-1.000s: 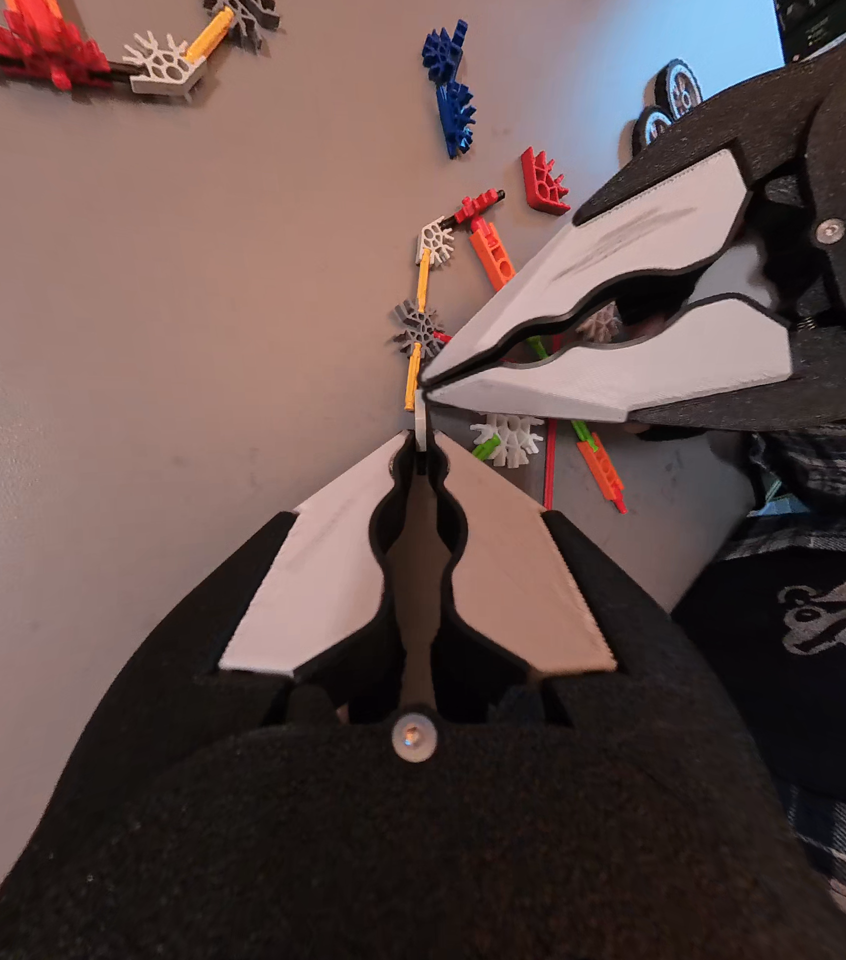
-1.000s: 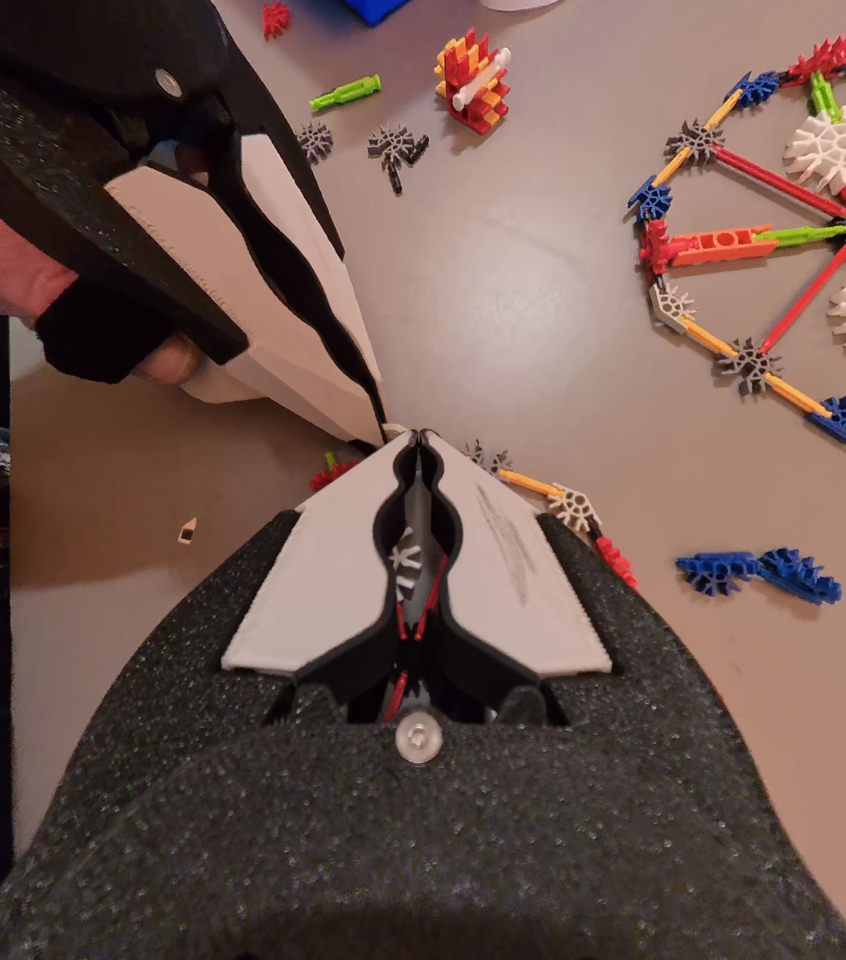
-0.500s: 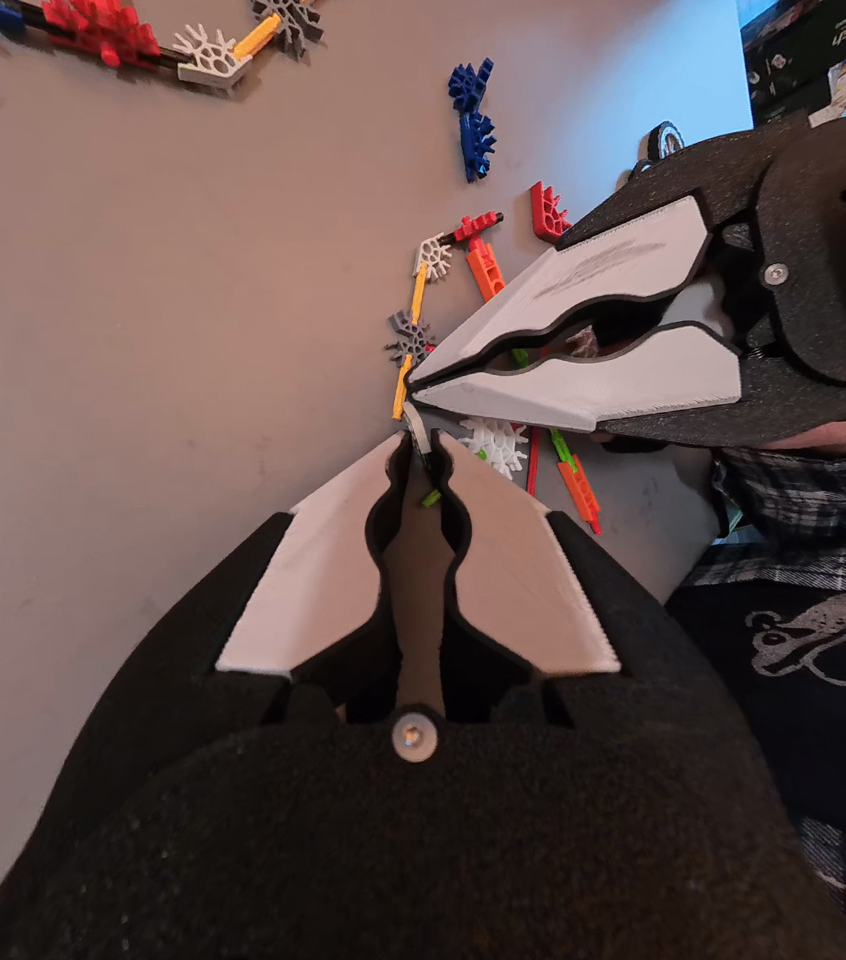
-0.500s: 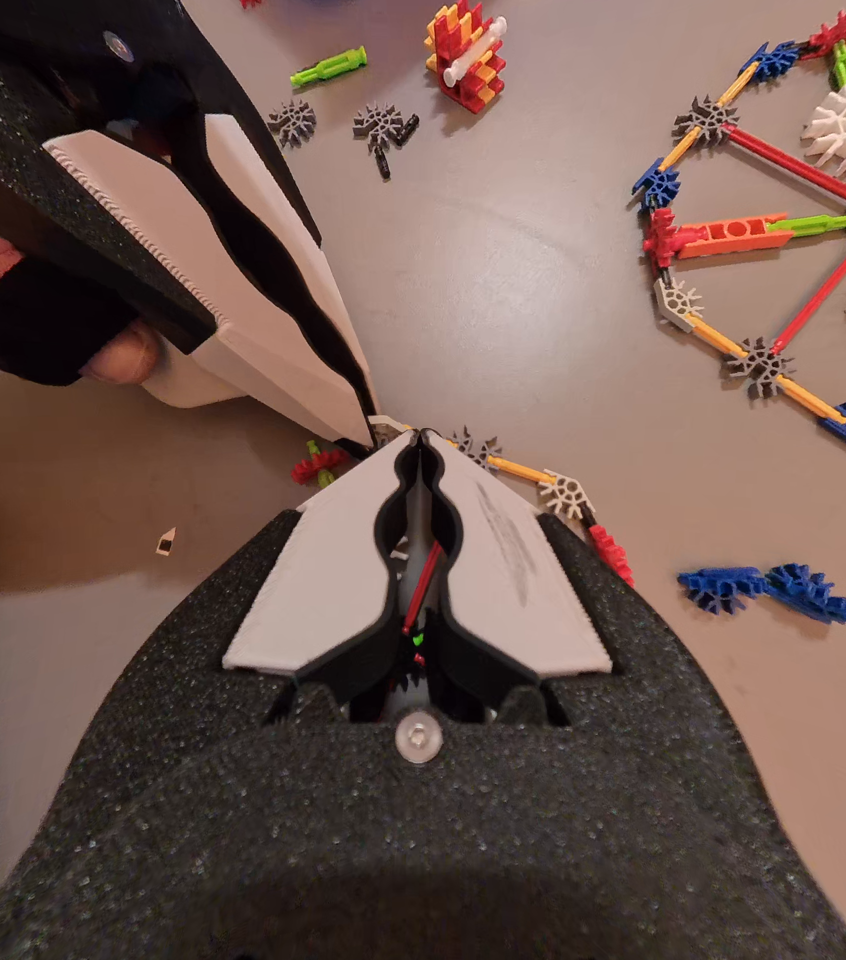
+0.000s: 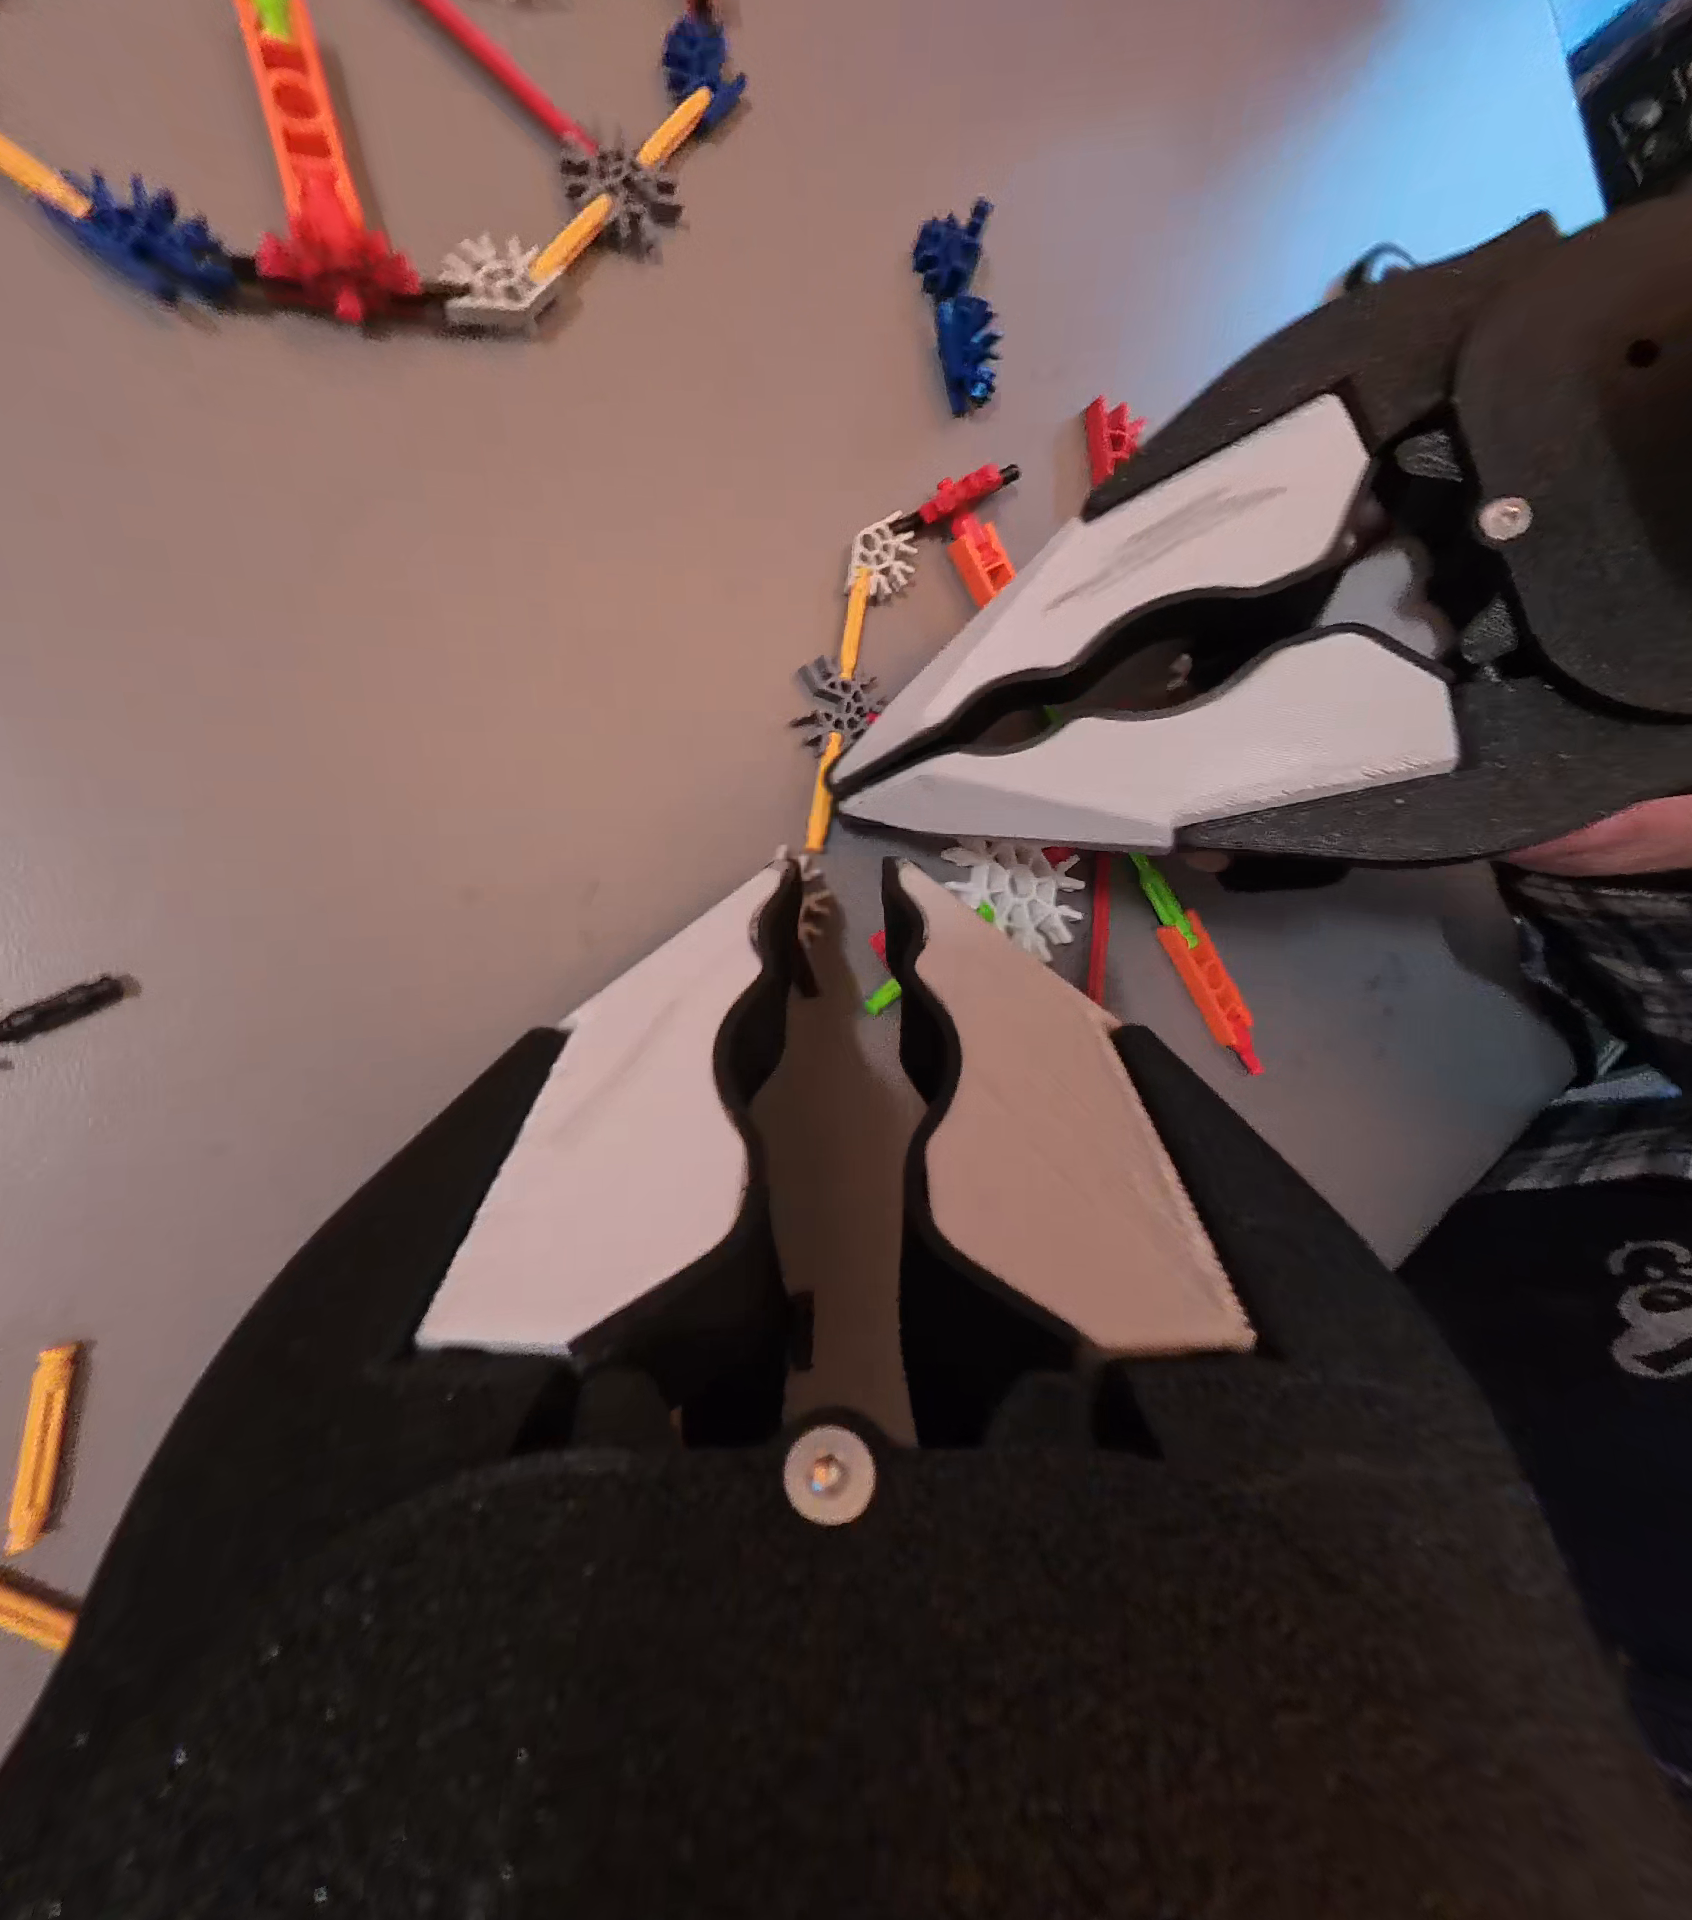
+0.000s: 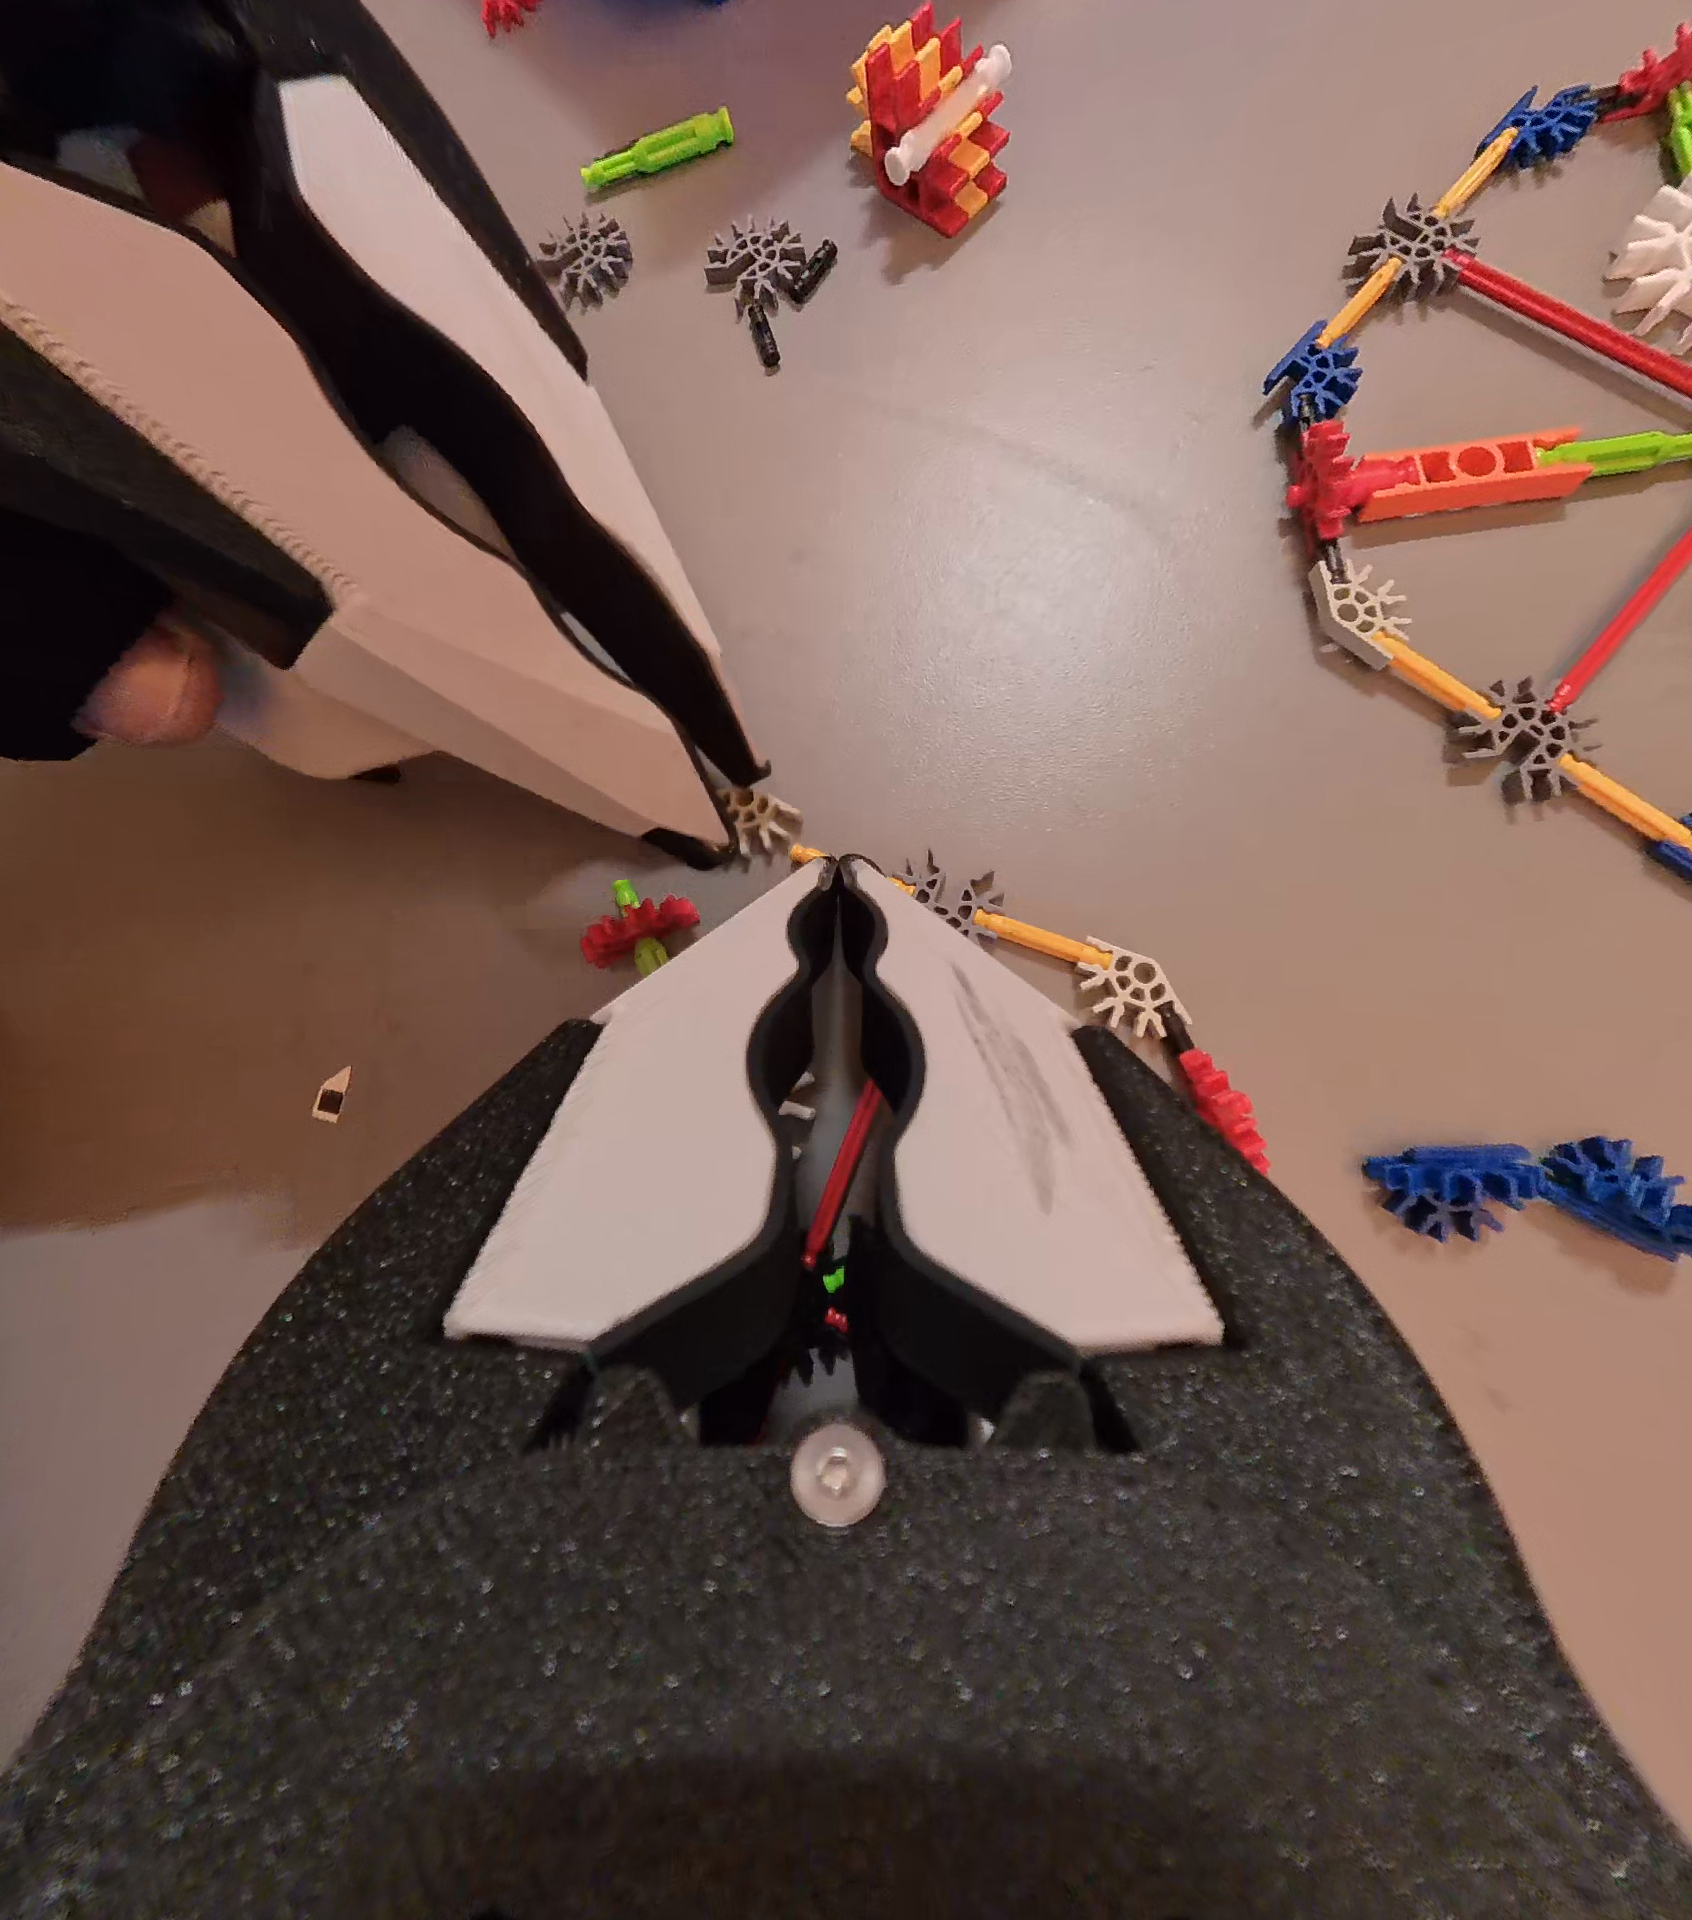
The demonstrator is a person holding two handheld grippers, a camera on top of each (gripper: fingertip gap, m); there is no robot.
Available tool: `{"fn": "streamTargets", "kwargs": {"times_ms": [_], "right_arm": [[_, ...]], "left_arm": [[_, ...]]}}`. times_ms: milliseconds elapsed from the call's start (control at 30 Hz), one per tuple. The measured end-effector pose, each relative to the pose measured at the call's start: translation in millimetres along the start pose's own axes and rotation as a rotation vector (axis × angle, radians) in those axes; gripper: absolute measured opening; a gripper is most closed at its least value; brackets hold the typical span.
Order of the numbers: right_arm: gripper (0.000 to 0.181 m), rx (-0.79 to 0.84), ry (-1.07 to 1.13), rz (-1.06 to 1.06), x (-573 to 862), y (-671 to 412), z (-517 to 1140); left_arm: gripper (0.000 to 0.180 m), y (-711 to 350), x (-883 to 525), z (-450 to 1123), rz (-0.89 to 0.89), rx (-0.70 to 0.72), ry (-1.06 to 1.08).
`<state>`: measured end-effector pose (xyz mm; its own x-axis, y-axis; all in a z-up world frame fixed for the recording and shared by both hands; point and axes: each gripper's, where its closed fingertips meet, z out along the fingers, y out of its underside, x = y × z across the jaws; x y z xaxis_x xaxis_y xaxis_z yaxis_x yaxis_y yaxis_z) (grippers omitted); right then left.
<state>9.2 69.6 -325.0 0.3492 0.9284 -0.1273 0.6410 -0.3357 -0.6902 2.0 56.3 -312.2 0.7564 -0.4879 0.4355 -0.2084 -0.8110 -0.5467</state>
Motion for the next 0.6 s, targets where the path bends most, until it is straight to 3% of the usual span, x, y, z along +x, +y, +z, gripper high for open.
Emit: {"fn": "streamTargets", "kwargs": {"times_ms": [333, 600], "right_arm": [[0.0, 0.002, 0.001, -0.002, 0.1, -0.1, 0.0], [0.0, 0.003, -0.004, 0.001, 0.0, -0.1, -0.4]], "left_arm": [[0.017, 7.4, -11.2, 0.9, 0.261, -0.082, -0.148], [0.01, 9.8, -9.5, 6.4, 0.366, -0.075, -0.187]]}}
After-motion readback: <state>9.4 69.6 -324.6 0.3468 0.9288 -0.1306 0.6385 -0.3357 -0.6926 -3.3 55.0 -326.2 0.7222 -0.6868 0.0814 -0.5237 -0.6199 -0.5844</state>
